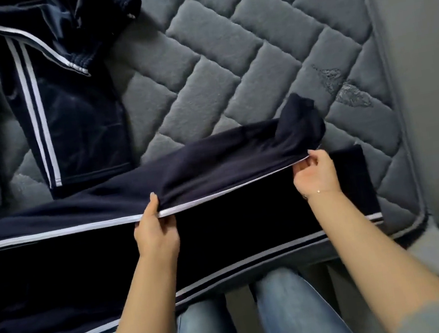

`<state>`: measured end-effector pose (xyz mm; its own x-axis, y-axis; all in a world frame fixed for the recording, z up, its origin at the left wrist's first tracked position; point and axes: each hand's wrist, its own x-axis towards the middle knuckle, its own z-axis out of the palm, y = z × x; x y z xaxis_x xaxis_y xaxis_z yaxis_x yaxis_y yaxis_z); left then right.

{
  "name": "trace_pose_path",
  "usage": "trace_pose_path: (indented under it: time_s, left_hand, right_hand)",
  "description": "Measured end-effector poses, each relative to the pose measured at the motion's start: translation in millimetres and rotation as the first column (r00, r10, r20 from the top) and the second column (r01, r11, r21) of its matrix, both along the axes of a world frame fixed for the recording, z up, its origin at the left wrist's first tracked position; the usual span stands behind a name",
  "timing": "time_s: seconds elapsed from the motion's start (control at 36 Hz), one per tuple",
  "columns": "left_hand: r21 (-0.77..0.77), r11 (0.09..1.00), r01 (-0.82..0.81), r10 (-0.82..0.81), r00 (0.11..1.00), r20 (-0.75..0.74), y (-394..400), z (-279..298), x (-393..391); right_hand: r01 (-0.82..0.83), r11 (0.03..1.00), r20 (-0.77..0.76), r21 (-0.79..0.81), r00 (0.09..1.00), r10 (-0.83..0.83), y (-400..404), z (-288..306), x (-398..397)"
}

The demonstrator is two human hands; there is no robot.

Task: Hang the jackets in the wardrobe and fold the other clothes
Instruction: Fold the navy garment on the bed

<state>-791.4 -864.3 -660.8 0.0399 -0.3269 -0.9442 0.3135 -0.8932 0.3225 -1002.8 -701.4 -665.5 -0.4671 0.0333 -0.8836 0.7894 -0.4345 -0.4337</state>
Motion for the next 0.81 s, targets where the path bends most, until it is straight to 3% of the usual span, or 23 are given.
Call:
trace_pose_path:
  time_s: [0.14, 0.25, 0.44, 0.53, 0.64, 0.72, 0.81]
  left_hand:
    - [0.09, 0.995, -0.037, 0.036, 0.999, 0.015, 51, -8, 5]
    - [0.147, 0.989, -0.029, 0.015, 0.995, 0.094, 88, -24, 14]
    - [0.132, 0.99, -0.041, 0.033, 0.998, 0.061, 115, -30, 23]
    - [0.135, 0.991, -0.003, -0.003, 0.999, 0.041, 120, -24, 24]
    - [0.165, 0.985, 0.055, -0.061, 0.998, 0.028, 133, -13, 20]
    - [0.189, 0.978, 0.083, -0.089, 0.996, 0.025, 151, -14, 17]
    - [0.201, 0.977, 0.071, -0.075, 0.997, 0.012, 164, -26, 15]
  right_hand:
    - [0.175, 0.974, 0.111, -0.141, 0.981, -0.16, 68, 8, 21]
    - [0.095, 0.972, 0.148, -0.214, 0.987, -0.064, 89, -5, 32]
    - [-0.049, 0.997, 0.159, 0.054, 0.986, 0.04, 97, -16, 3]
    - [-0.085, 0.983, 0.091, 0.166, 0.993, 0.071, 118, -13, 1]
    - [-0.03, 0.996, -0.039, 0.083, 0.999, 0.033, 154, -5, 7]
    - [-0.03, 0.999, 0.02, 0.039, 0.999, 0.029, 188, -13, 10]
    - [-0.091, 0.988, 0.131, 0.122, 0.989, 0.075, 212, -29, 20]
